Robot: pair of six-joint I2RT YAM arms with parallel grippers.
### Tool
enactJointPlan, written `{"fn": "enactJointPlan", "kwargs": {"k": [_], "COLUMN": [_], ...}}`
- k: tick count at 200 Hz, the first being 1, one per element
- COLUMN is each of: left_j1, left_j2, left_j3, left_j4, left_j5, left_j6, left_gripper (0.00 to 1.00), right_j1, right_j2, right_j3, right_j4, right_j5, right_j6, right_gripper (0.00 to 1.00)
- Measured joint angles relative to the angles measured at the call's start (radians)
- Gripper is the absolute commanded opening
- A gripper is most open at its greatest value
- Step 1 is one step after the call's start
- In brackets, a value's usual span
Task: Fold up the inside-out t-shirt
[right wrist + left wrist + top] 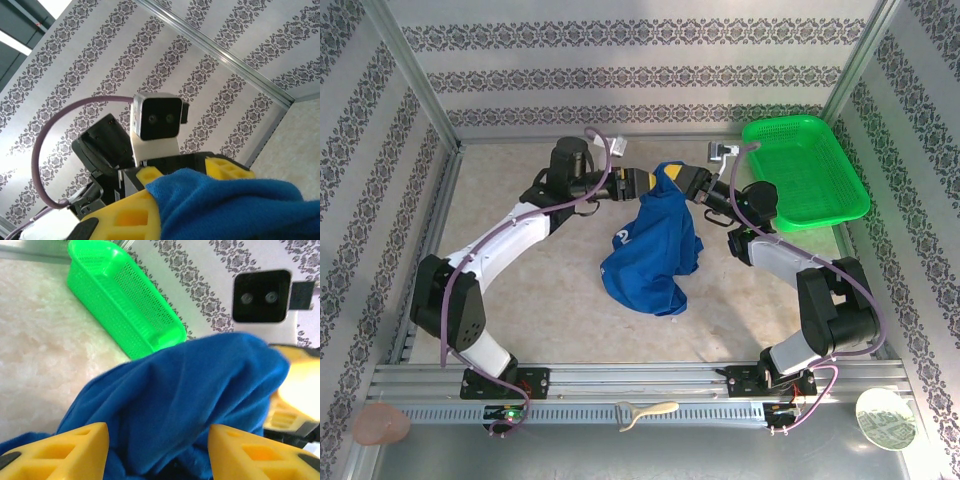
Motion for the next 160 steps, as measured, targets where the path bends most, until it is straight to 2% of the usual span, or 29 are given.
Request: {"fn": "enactJointPlan", "kwargs": {"k": [41,55,65,68,78,86,93,132,160], "left_j1": [-0.022,-0.025,-0.026,-0.026,-0.026,-0.026,-0.023,0.006,0.023], "left_j2": [0.018,0.021,0.022,0.022,0.021,0.021,0.021,0.002,-0.007], "left_j3": [0.04,0.04,0.039,0.039,0.036,0.032,0.025,0.006,0.024], "left_j4": [0.003,0.005,0.005,0.006,0.009,0.016,0.027,0.087,0.114], "left_j5": [0.034,0.056,0.068,0.072,0.077,0.078,0.078,0.085,0.097], "left_j6": [0.002,-0.006,-0.008,-0.01,-0.022,-0.035,-0.057,-0.22,-0.308], "left_gripper": [0.19,0.0,0.0,0.0,0.0,0.0,0.0,0.0,0.0], "right_j1": [0.009,0.008,0.008,0.008,0.003,-0.002,-0.008,-0.016,0.046], "right_j2": [0.0,0.0,0.0,0.0,-0.001,-0.005,-0.013,-0.132,-0.199], "right_j3": [-0.002,-0.006,-0.01,-0.011,-0.017,-0.026,-0.041,-0.197,-0.261], "right_j4": [0.0,-0.001,-0.002,-0.004,-0.013,-0.026,-0.045,-0.193,-0.322], "right_j5": [0.003,0.009,0.014,0.016,0.023,0.027,0.03,0.06,0.102], "right_j6": [-0.004,-0.004,-0.006,-0.008,-0.012,-0.025,-0.043,-0.193,-0.331], "right_gripper": [0.0,0.0,0.0,0.07,0.44,0.59,0.67,0.76,0.77]}}
